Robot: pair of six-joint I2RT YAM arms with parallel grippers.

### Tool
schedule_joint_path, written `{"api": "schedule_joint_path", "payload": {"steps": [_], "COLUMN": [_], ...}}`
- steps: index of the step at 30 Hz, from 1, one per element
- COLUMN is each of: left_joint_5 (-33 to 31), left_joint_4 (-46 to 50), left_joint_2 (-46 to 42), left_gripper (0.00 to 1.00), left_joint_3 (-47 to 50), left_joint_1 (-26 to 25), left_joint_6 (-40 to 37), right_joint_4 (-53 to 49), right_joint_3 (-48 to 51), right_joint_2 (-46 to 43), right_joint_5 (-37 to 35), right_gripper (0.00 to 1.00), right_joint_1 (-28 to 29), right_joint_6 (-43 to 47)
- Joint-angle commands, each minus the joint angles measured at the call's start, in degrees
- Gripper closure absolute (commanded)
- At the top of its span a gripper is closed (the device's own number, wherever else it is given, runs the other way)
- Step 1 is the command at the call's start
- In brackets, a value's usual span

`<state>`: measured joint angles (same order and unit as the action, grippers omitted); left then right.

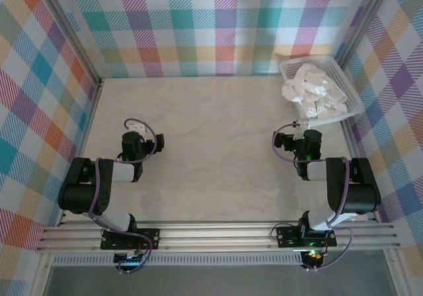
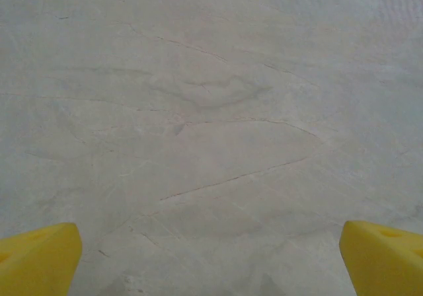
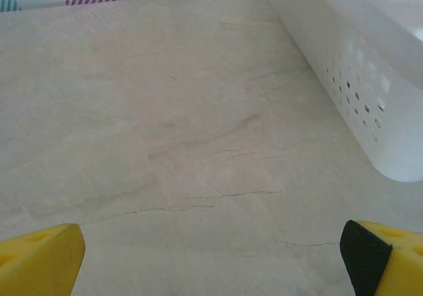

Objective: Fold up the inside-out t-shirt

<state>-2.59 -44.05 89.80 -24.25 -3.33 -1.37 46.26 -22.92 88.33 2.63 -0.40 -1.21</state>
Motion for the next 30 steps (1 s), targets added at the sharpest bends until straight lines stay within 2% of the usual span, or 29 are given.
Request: {"api": "schedule_joint_path", "payload": {"steps": [1, 19, 21, 22, 24, 25, 27, 30], "left_joint_5": [0.0, -0.5, -1.7, -1.6, -1.3, -0.1, 1.1, 2.5], "left_joint_4": [-0.9, -1.2, 0.3, 5.5, 18.1, 22.0, 27.9, 35.1], "left_joint_2": [-0.2, -0.3, -2.9, -6.9, -15.4, -19.8, -26.6, -32.1], "left_gripper": [0.00, 0.00, 0.04, 0.07, 0.07, 0.06, 0.02, 0.00], "left_joint_3": [-0.5, -0.3, -0.5, -1.8, -4.8, -5.5, -7.4, -11.5], "left_joint_1": [0.0, -0.1, -0.1, -0.2, -1.2, -1.9, -4.3, -8.9], "left_joint_6": [-0.7, -0.6, -0.1, -0.2, 0.9, 2.3, 4.6, 7.3], "right_joint_4": [1.3, 0.6, -8.0, -17.5, -33.2, -41.0, -50.7, -59.8], "right_joint_3": [-0.6, -0.9, -3.5, -6.4, -14.7, -20.0, -30.5, -45.7], "right_joint_2": [-0.4, -1.0, -6.0, -10.1, -15.1, -15.5, -12.8, -3.3], "right_joint_5": [1.4, 1.6, 0.9, -1.2, -7.3, -7.1, -7.1, -6.4], "right_gripper": [0.00, 0.00, 0.00, 0.00, 0.00, 0.00, 0.00, 0.00], "right_joint_1": [-0.3, -0.2, -0.2, -0.1, -0.9, -1.9, -2.9, -5.1], "right_joint_6": [0.5, 0.4, 0.6, -0.5, -9.8, -12.4, -15.8, -22.0]}}
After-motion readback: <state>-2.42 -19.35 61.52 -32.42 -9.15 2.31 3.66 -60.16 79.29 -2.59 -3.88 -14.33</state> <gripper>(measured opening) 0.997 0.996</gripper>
